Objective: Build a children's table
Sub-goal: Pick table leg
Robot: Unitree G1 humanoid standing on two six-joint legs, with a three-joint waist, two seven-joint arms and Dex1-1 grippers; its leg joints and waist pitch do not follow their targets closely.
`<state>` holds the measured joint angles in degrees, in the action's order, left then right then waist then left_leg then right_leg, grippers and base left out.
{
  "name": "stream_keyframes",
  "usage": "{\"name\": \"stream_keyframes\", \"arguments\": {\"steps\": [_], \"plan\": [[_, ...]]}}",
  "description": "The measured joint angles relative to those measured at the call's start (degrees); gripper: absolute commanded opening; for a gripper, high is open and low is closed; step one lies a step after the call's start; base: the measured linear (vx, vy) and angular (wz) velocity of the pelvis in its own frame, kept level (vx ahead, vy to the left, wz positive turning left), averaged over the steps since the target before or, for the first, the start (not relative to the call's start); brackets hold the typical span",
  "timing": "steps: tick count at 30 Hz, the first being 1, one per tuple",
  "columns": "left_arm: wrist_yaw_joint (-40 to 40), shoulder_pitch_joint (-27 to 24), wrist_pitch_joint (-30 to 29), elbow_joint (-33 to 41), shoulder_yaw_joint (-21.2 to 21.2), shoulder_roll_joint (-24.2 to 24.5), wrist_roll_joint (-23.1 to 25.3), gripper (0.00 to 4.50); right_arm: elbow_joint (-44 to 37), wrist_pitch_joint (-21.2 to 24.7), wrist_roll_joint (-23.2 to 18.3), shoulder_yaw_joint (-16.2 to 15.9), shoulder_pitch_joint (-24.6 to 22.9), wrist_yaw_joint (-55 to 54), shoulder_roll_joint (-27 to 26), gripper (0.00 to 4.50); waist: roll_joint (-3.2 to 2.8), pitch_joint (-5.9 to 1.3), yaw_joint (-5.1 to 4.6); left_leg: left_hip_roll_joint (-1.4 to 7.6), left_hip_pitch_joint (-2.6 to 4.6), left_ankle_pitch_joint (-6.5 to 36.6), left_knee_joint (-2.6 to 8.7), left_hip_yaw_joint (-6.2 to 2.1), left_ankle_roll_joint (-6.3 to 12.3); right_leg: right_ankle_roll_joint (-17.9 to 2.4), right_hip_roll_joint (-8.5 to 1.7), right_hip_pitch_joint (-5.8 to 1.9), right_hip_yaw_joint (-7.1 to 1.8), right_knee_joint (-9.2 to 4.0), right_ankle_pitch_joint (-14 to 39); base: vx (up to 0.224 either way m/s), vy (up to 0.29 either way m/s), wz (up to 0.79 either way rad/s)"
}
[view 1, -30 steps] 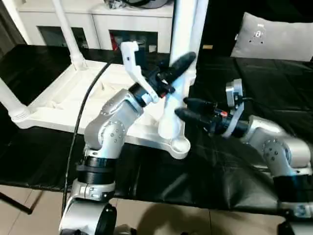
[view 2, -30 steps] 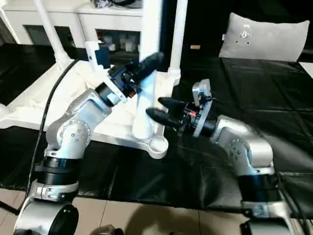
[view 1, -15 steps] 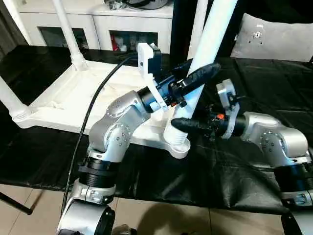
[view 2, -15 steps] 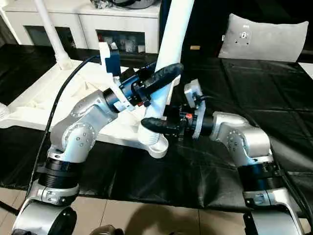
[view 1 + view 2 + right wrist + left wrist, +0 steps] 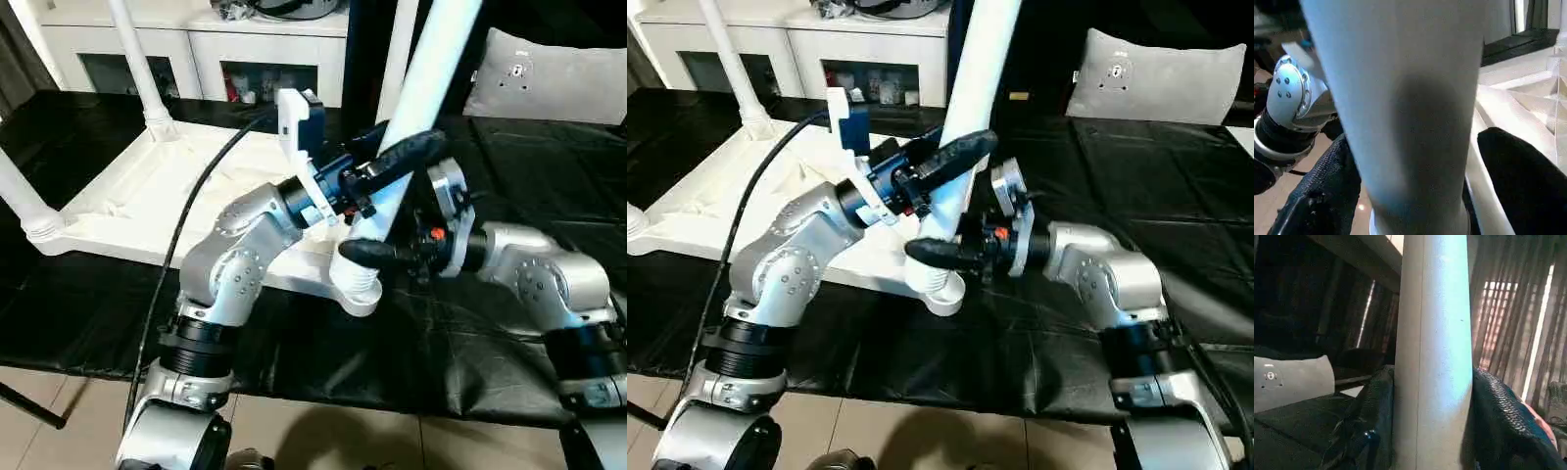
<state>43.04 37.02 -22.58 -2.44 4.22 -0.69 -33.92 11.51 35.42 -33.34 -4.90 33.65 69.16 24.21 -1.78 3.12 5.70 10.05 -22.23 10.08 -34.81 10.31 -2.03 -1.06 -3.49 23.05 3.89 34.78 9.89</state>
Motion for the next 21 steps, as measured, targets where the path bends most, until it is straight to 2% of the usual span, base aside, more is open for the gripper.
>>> {"name": "stream_keyframes", "arguments": {"steps": [6,21], "plan": [[0.0,0.0,0.0,0.0,0.2,-0.3,0.0,1.82,0.4,0.0,0.0,0.0,0.0,0.1,-0.6,3.81,0.00,0.00,0.01,0.00,0.00,0.0,-0.06,0.00,0.00,0.0,-0.01,0.00,-0.01,0.07,0.0,0.000,0.000,0.00],[-0.1,0.0,0.5,-0.4,0.1,-0.1,0.1,1.82,0.9,0.0,0.0,0.0,0.0,1.2,-1.0,2.47,0.00,0.00,0.01,0.00,0.00,0.0,-0.06,0.00,0.00,0.0,-0.01,0.00,-0.01,0.08,0.0,0.000,0.000,0.00]]}}
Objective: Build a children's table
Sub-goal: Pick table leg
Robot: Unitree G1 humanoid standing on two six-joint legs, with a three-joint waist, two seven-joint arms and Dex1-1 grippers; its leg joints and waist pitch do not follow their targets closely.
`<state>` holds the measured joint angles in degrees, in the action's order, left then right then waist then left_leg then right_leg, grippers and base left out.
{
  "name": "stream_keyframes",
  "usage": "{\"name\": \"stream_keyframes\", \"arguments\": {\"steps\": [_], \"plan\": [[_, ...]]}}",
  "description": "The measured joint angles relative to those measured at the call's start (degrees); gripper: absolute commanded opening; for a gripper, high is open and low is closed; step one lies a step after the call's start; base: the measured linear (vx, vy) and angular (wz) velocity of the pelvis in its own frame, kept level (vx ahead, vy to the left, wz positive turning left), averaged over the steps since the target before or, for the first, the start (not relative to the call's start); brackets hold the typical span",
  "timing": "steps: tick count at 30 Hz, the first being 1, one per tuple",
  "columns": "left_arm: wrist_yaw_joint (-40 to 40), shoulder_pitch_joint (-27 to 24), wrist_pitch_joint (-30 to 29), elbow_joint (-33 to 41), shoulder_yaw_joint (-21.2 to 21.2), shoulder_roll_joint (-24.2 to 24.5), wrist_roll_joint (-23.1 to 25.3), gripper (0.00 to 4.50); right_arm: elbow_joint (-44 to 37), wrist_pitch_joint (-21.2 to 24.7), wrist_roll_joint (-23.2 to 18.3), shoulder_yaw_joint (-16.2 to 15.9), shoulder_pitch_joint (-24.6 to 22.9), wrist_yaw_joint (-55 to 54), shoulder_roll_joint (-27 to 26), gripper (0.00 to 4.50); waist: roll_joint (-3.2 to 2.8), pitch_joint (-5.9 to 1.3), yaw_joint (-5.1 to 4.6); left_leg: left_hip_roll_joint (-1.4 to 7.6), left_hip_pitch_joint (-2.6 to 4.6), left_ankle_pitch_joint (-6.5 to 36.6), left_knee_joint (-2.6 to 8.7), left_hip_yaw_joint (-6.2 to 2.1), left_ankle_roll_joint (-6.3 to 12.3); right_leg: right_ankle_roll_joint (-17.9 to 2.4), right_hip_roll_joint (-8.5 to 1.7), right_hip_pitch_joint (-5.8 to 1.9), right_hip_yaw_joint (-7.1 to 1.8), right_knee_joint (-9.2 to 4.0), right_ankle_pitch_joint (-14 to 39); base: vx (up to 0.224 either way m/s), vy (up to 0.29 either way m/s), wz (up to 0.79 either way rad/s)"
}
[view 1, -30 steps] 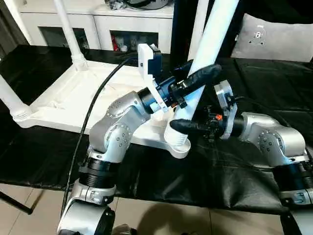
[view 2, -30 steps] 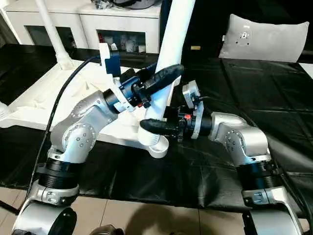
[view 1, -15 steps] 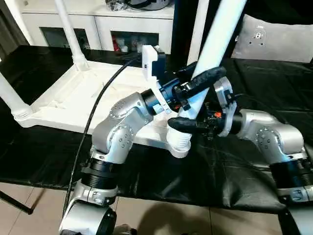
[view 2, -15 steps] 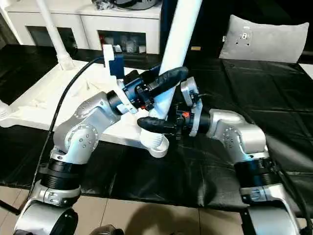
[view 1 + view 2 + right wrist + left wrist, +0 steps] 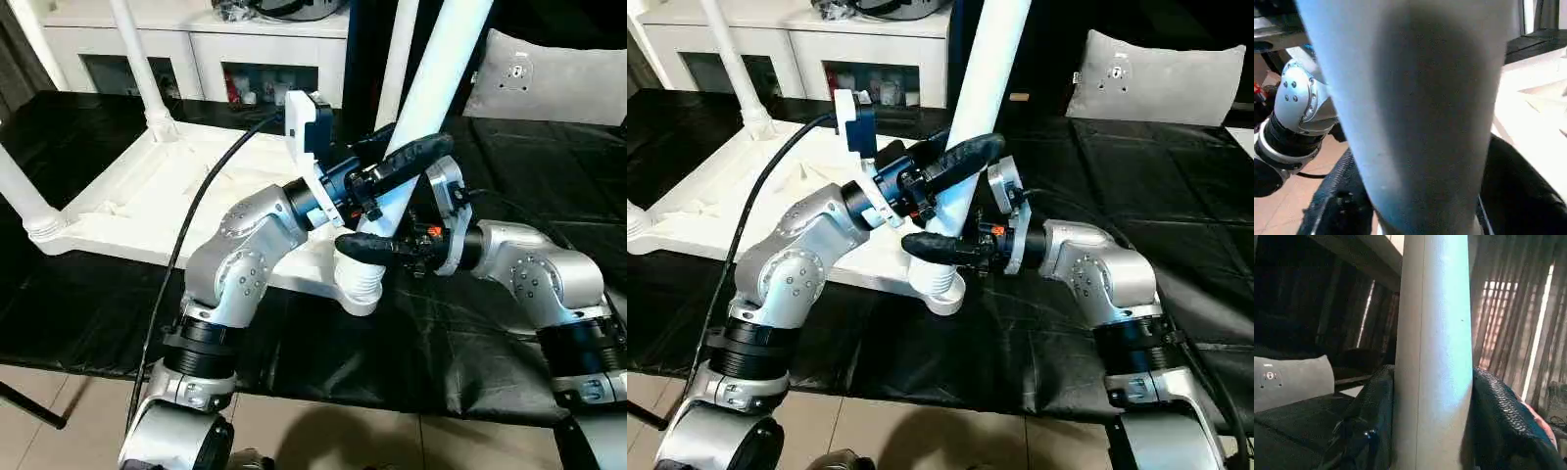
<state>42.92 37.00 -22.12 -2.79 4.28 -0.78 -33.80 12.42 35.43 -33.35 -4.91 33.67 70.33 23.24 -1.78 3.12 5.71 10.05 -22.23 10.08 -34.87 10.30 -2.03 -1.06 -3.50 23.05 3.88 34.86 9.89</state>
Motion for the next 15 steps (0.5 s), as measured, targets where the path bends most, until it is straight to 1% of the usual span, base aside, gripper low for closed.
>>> {"name": "stream_keyframes", "arguments": {"steps": [4,6,8,11,13,15], "plan": [[-0.4,0.0,0.0,-0.2,-0.2,0.0,0.0,1.82,0.0,-0.2,0.1,-0.1,0.0,0.0,-0.1,2.13,0.00,0.00,0.01,0.00,0.00,0.0,0.00,0.00,0.00,0.0,0.00,0.00,0.00,0.00,0.0,0.000,0.000,0.00],[-1.2,0.0,0.0,-0.2,-0.4,-0.2,0.0,1.82,0.0,-1.0,0.5,-0.1,0.0,-0.4,-0.5,2.08,0.00,0.00,-0.02,0.00,0.00,0.0,0.00,0.00,0.00,0.0,0.00,0.00,0.00,0.00,0.0,0.000,0.000,0.00],[-1.5,0.0,0.0,-0.2,-0.8,-0.4,0.0,2.52,0.2,-2.0,1.1,-0.1,0.2,-1.2,-1.2,1.98,-0.01,-0.01,-0.12,0.00,0.01,0.0,0.00,0.00,0.00,0.0,0.00,0.00,0.00,0.02,0.0,0.000,0.000,0.00],[-1.8,-0.4,-1.0,-0.1,-1.1,-0.3,-0.1,2.58,1.9,-4.5,3.7,-0.9,1.2,-3.6,-2.9,1.94,-0.01,-0.01,-0.38,0.00,0.02,0.0,0.00,0.00,-0.02,0.0,0.00,0.01,0.00,0.04,0.0,0.000,0.000,0.00],[-1.8,-0.8,-1.5,0.0,-1.0,-0.1,-0.1,2.88,2.5,-5.7,5.0,-1.8,1.3,-4.4,-3.5,1.93,-0.01,0.00,-0.45,0.00,0.01,0.0,0.00,0.00,-0.02,0.0,0.00,0.01,0.00,0.04,0.0,0.000,0.000,0.00],[-1.8,-1.4,-1.5,0.2,-0.9,0.1,0.0,2.97,3.5,-7.3,6.6,-2.4,1.6,-5.8,-4.5,1.93,-0.01,0.00,-0.56,0.00,0.00,0.0,0.00,-0.01,-0.02,0.0,0.00,0.01,0.00,0.04,0.0,0.000,0.000,0.00]]}}
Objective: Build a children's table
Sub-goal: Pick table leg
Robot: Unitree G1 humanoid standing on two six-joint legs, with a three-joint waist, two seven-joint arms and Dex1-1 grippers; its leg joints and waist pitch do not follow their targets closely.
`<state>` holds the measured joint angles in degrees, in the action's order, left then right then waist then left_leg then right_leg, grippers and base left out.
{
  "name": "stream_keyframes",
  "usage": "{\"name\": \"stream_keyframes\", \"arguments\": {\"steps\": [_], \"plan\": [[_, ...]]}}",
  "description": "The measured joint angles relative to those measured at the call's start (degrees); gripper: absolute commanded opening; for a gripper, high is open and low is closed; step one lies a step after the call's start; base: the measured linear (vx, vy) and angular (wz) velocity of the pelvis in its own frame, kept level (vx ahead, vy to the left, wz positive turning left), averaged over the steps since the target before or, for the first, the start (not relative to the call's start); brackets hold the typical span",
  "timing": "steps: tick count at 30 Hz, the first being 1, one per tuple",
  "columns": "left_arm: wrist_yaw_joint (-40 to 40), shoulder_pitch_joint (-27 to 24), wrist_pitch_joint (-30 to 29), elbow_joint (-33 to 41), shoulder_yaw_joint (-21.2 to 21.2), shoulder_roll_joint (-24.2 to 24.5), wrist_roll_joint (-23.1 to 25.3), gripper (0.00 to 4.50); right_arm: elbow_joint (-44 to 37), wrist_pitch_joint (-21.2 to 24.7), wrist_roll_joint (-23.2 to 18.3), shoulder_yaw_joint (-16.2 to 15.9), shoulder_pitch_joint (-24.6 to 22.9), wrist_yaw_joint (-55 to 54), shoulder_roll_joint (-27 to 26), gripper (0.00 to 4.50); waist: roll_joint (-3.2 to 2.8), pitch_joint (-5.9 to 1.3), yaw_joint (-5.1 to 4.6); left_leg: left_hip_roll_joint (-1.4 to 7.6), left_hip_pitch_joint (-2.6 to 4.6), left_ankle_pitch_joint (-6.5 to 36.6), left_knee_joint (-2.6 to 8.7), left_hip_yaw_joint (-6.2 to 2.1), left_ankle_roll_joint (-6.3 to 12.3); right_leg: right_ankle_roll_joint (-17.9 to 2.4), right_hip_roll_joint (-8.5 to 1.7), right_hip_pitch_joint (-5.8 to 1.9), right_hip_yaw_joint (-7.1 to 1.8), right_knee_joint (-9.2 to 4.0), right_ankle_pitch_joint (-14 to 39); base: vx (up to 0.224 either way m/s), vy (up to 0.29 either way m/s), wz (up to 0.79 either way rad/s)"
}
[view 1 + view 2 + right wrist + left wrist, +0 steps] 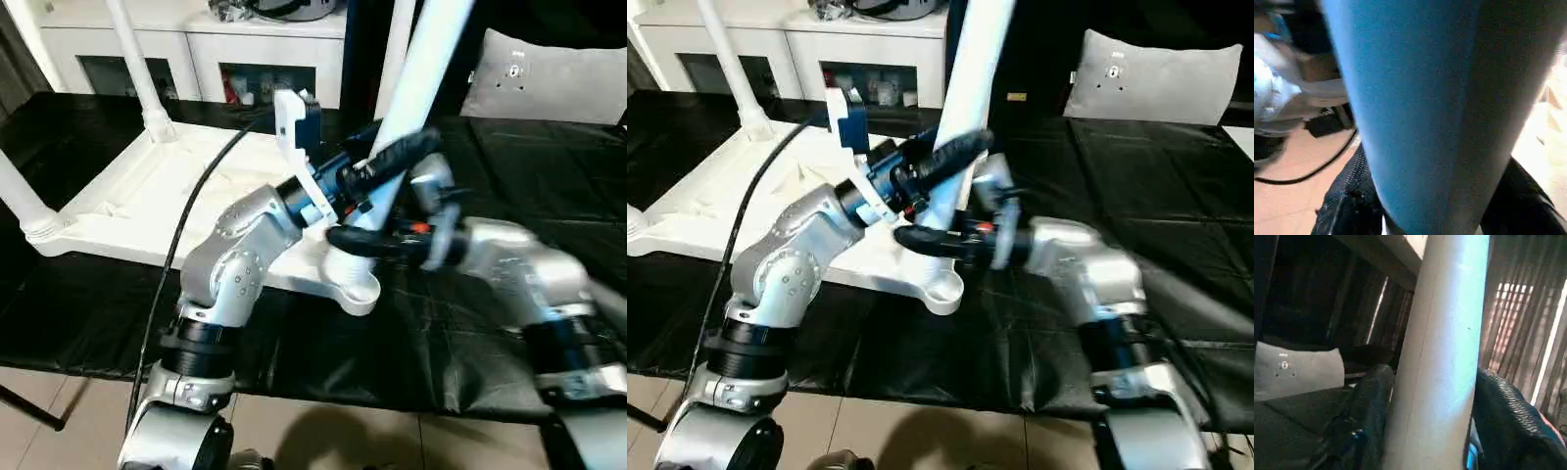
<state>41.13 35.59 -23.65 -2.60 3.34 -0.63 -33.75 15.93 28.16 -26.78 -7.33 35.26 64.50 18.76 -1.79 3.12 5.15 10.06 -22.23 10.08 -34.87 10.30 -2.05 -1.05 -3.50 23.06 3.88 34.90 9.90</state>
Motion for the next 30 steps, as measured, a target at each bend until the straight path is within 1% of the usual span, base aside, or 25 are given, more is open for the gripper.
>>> {"name": "stream_keyframes", "arguments": {"steps": [1,4,7,8,13,14,15,17,18,19,21,23,24,26,28,29,30], "plan": [[0.0,-0.2,0.0,0.1,0.0,0.0,0.0,2.97,0.4,-0.7,0.6,-0.2,0.1,-0.6,-0.2,1.93,0.00,0.00,-0.01,0.00,0.00,0.0,0.00,0.00,0.00,0.0,0.00,0.00,0.00,0.00,0.0,0.000,0.000,0.00],[0.0,-0.9,0.4,0.4,0.0,0.1,0.0,3.36,2.0,-3.7,2.7,-0.9,0.4,-2.1,-0.8,1.93,0.00,0.00,0.00,0.00,0.00,0.0,0.00,0.00,0.00,0.0,0.00,0.00,0.00,0.00,0.0,0.000,0.000,0.00],[0.0,-1.3,0.4,0.6,-0.1,0.1,0.1,3.57,3.4,-5.5,3.9,-1.1,0.8,-2.8,-1.7,1.93,-0.01,0.01,-0.05,0.00,0.00,0.0,0.00,0.00,0.00,0.0,0.00,0.00,0.00,0.00,0.0,0.000,0.000,0.00],[0.0,-1.3,0.5,0.6,-0.1,0.1,0.1,3.85,3.7,-6.0,4.1,-1.1,1.0,-2.9,-1.7,1.93,-0.01,0.01,-0.03,0.00,0.00,0.0,0.00,0.00,0.00,0.0,0.00,0.00,0.00,0.00,0.0,0.000,0.000,0.00],[0.0,-1.4,0.8,0.7,-0.8,-1.2,-0.4,3.94,4.5,-6.4,4.0,-0.2,1.0,-4.2,-2.5,1.93,0.00,0.01,-0.04,0.00,0.00,0.0,0.00,0.00,0.00,0.0,0.00,0.00,-0.01,0.00,0.0,0.000,0.000,0.00],[0.0,-1.4,0.8,0.7,-1.4,-1.7,-1.1,3.94,4.5,-6.3,3.8,0.2,1.0,-4.4,-2.9,1.93,0.00,0.01,-0.06,0.00,0.00,0.0,0.00,0.00,0.00,0.0,0.00,0.00,-0.01,0.00,0.0,0.000,0.000,0.00],[-0.3,-1.4,0.7,0.7,-2.5,-2.6,-2.4,3.94,4.2,-5.8,2.7,1.0,1.0,-4.7,-3.4,1.93,0.00,0.01,-0.06,0.00,0.00,0.0,0.00,0.00,0.00,0.0,0.00,0.00,-0.01,0.00,0.0,0.000,0.000,0.00],[-0.4,-1.3,0.8,1.5,-4.2,-4.9,-5.8,3.94,4.7,-4.5,0.8,4.3,0.9,-7.5,-4.5,1.93,-0.02,0.01,0.00,0.00,-0.01,0.0,0.00,0.00,0.00,0.0,0.00,0.00,-0.02,0.00,0.0,0.000,0.000,0.00],[-0.2,-1.2,0.3,2.9,-4.3,-5.9,-8.3,3.94,5.4,-3.8,0.5,5.9,0.8,-9.9,-4.4,1.93,-0.04,0.01,0.20,-0.01,-0.02,0.0,-0.02,0.00,0.00,0.0,-0.02,-0.01,-0.01,-0.01,0.0,0.000,0.000,0.00],[-0.2,-1.0,0.1,3.7,-4.4,-6.3,-9.5,3.94,5.7,-3.7,0.5,6.4,0.6,-10.7,-4.3,1.93,-0.04,0.01,0.20,-0.01,-0.02,0.0,-0.02,0.01,0.00,0.0,-0.02,-0.02,-0.02,-0.01,0.0,0.000,0.000,0.00],[-0.4,-0.3,-0.5,4.1,-5.2,-6.5,-11.8,3.94,5.5,-4.0,0.4,7.1,-0.4,-12.2,-4.6,1.91,-0.10,-0.01,-0.10,-0.01,0.02,0.0,0.00,0.02,0.00,0.0,0.00,-0.02,-0.03,-0.01,0.0,0.000,0.000,0.00],[-0.7,-0.1,-1.1,4.0,-6.4,-6.4,-13.2,3.94,4.9,-4.1,0.4,7.5,-1.7,-13.9,-5.1,1.91,-0.28,-0.04,-0.37,0.00,0.06,0.0,0.01,0.02,-0.01,0.0,0.01,-0.02,-0.03,0.00,0.0,0.000,0.000,0.00],[-0.8,-0.1,-1.3,3.9,-7.2,-6.2,-13.7,3.94,4.9,-4.0,0.4,7.8,-2.3,-14.9,-5.2,1.91,-0.39,0.01,-0.58,0.00,0.05,0.0,0.01,0.02,-0.01,0.0,0.01,-0.01,-0.03,0.01,0.0,0.000,0.000,0.00],[-0.3,-0.1,-1.3,3.8,-7.3,-4.7,-13.1,3.94,4.3,-3.3,0.4,8.3,-3.1,-16.4,-5.2,1.91,-0.43,0.02,-0.79,0.00,0.07,0.0,0.03,0.01,-0.02,0.0,0.03,0.00,-0.02,0.01,0.0,0.000,0.000,0.00],[1.1,-0.2,-0.8,3.1,-6.8,-0.6,-10.0,3.94,3.0,-2.3,0.7,8.4,-4.3,-18.1,-5.2,1.91,-0.47,0.00,-1.18,0.01,0.12,0.0,0.08,0.00,-0.05,0.3,0.05,-0.01,-0.03,0.01,0.2,0.000,0.000,0.00],[2.1,-0.7,0.2,2.2,-5.8,2.6,-7.0,3.94,2.6,-2.0,1.9,8.4,-4.7,-19.8,-5.1,1.91,-0.47,-0.01,-1.48,0.01,0.13,0.0,0.10,-0.01,-0.06,0.3,0.05,-0.01,-0.02,0.01,0.2,0.000,0.000,0.00],[2.8,-1.3,0.5,1.5,-4.7,4.7,-4.9,3.94,2.5,-1.9,2.5,8.6,-4.9,-21.1,-5.0,1.91,-0.47,-0.01,-1.61,0.01,0.15,0.0,0.11,-0.01,-0.07,0.3,0.06,-0.01,-0.03,0.02,0.2,0.000,0.000,0.00]]}}
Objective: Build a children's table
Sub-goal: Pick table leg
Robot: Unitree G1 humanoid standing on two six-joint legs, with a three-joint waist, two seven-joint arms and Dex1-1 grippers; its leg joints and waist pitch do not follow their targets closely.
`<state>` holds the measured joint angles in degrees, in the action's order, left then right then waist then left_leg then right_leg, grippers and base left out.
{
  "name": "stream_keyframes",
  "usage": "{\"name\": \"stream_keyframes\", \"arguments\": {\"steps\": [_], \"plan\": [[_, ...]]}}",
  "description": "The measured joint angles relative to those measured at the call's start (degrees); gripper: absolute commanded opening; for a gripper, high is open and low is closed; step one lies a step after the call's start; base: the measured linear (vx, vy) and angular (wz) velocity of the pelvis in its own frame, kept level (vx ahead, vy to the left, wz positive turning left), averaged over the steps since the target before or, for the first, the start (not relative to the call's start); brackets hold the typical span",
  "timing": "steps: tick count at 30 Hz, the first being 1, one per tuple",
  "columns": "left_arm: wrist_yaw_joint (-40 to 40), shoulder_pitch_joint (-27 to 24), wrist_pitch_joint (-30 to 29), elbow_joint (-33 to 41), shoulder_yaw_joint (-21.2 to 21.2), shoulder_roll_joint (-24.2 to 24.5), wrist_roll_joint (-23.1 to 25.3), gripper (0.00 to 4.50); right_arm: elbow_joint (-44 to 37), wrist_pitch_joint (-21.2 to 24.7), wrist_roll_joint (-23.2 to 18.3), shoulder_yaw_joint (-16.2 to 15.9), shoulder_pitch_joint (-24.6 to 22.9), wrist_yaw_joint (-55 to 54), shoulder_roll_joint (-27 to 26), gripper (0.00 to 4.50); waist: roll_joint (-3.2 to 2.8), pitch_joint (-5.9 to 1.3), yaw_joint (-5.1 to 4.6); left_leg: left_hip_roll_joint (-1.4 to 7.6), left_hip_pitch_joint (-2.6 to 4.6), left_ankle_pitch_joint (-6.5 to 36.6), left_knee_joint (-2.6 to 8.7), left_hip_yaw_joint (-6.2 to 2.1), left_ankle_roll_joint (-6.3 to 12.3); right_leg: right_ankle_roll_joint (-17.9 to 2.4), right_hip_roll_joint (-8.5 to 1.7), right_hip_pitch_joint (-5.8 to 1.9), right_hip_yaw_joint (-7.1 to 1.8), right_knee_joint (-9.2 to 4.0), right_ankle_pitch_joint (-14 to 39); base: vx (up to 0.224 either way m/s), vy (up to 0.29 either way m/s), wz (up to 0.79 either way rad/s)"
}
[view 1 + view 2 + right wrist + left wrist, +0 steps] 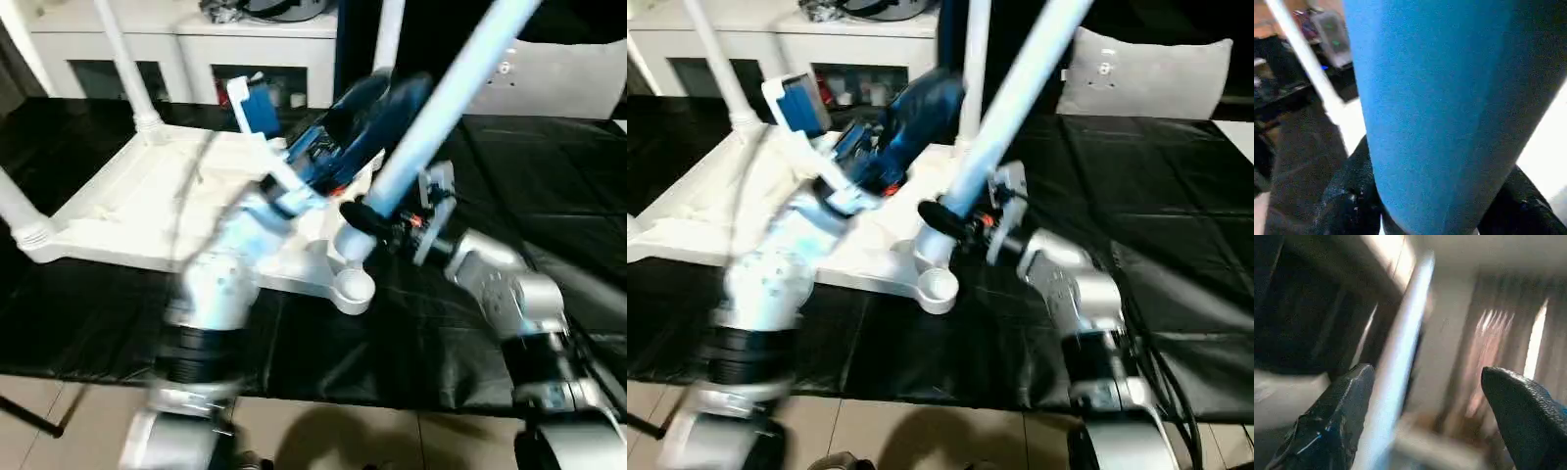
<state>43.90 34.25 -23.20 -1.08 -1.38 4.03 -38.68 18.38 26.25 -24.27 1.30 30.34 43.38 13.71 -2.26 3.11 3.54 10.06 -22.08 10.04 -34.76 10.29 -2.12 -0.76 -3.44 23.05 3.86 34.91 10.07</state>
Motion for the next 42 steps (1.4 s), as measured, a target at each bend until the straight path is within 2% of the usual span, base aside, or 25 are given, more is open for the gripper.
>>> {"name": "stream_keyframes", "arguments": {"steps": [1,4,8,11,14,15,19,21,23,25,30,36,42], "plan": [[0.4,-0.6,0.3,-0.9,0.7,1.8,1.9,3.94,0.0,0.1,0.3,0.4,-0.3,-1.1,0.1,1.91,0.00,0.00,-0.06,-0.01,-0.02,0.0,-0.01,0.00,0.00,0.0,0.00,0.00,0.00,0.00,0.0,0.000,0.000,0.00],[2.8,-1.8,4.0,-4.4,6.5,9.5,11.2,3.94,-0.3,0.8,2.2,0.6,-1.3,-5.7,0.4,1.91,0.02,0.01,-0.14,-0.03,-0.02,0.0,0.00,0.00,-0.01,0.0,-0.01,0.00,-0.04,-0.01,0.0,0.000,0.000,0.00],[6.9,-2.7,8.4,-7.5,10.5,15.2,18.2,3.94,-1.8,1.9,6.5,-1.5,-3.9,-9.6,1.1,1.91,0.03,0.01,-0.10,-0.03,-0.06,0.0,0.06,0.00,-0.02,-0.1,-0.01,0.03,-0.05,-0.02,0.0,0.000,0.000,0.00],[10.9,-2.5,13.0,-10.7,14.9,19.6,23.9,3.94,-3.7,2.9,6.9,-1.8,-5.1,-11.7,0.1,1.91,0.03,0.01,-0.13,-0.04,0.00,0.0,0.17,0.01,-0.06,0.1,-0.01,0.04,-0.06,-0.02,0.1,0.000,0.000,0.00],[14.6,-2.5,16.9,-14.9,18.5,21.8,27.8,3.94,-5.3,3.3,7.2,-1.9,-5.7,-12.9,-0.1,1.91,0.04,0.02,-0.12,-0.05,0.00,0.0,0.18,0.02,-0.07,0.1,-0.01,0.06,-0.09,-0.02,0.1,0.000,0.000,0.00],[15.8,-2.5,18.7,-16.5,19.6,22.4,29.0,3.68,-6.0,3.1,7.7,-2.0,-6.0,-13.2,-0.1,1.91,0.05,0.02,-0.12,-0.05,0.01,0.0,0.17,0.02,-0.07,0.1,-0.02,0.05,-0.10,-0.02,0.1,0.000,0.000,0.00],[19.9,-1.2,23.9,-22.8,21.6,23.3,32.0,3.55,-6.4,-0.2,10.8,-2.0,-6.9,-16.4,0.0,1.91,0.10,0.03,0.08,-0.06,0.02,0.0,0.18,0.03,-0.08,0.1,-0.04,0.05,-0.10,-0.01,0.1,0.000,0.000,0.00],[22.3,0.0,25.7,-25.6,22.3,24.1,32.8,3.25,-7.2,-2.4,11.7,-2.2,-9.1,-16.9,0.2,1.91,0.11,0.02,0.16,-0.07,0.01,0.0,0.19,0.04,-0.08,0.1,-0.04,0.05,-0.11,-0.01,0.1,0.000,0.000,0.00],[24.0,0.7,26.7,-27.2,22.7,24.5,33.2,3.12,-8.1,-2.8,12.2,-2.9,-10.8,-16.8,0.6,1.91,0.09,0.03,0.06,-0.08,0.02,0.0,0.20,0.05,-0.08,0.0,-0.05,0.06,-0.13,-0.01,0.0,0.000,0.000,0.00],[25.5,2.1,28.0,-29.9,23.9,24.5,34.4,3.03,-9.1,-2.0,11.1,-2.3,-11.8,-16.6,0.4,1.91,0.09,0.03,0.00,-0.08,0.02,0.0,0.21,0.06,-0.08,-0.2,-0.05,0.07,-0.14,-0.01,-0.1,0.000,0.000,0.00],[25.6,4.5,31.8,-36.6,24.3,22.1,36.2,2.60,-9.7,-0.7,8.3,1.9,-12.0,-17.2,-0.3,1.91,0.09,0.02,0.00,-0.08,0.04,0.0,0.20,0.06,-0.08,-0.3,-0.06,0.06,-0.13,-0.01,-0.2,0.000,0.000,0.00],[24.0,9.0,34.7,-45.2,24.2,18.9,37.3,2.15,-11.6,-0.6,7.7,0.8,-12.4,-15.9,-0.4,1.91,0.08,0.02,-0.04,-0.08,0.06,0.0,0.20,0.06,-0.08,-0.3,-0.06,0.05,-0.12,0.00,-0.2,0.000,0.000,0.00],[24.4,12.5,36.2,-53.2,24.0,18.2,38.6,1.68,-11.6,-1.6,7.9,0.5,-12.4,-14.1,0.6,1.91,0.07,0.02,0.03,-0.08,0.04,0.0,0.20,0.06,-0.08,-0.3,-0.06,0.05,-0.12,-0.02,-0.2,0.000,0.000,0.00]]}}
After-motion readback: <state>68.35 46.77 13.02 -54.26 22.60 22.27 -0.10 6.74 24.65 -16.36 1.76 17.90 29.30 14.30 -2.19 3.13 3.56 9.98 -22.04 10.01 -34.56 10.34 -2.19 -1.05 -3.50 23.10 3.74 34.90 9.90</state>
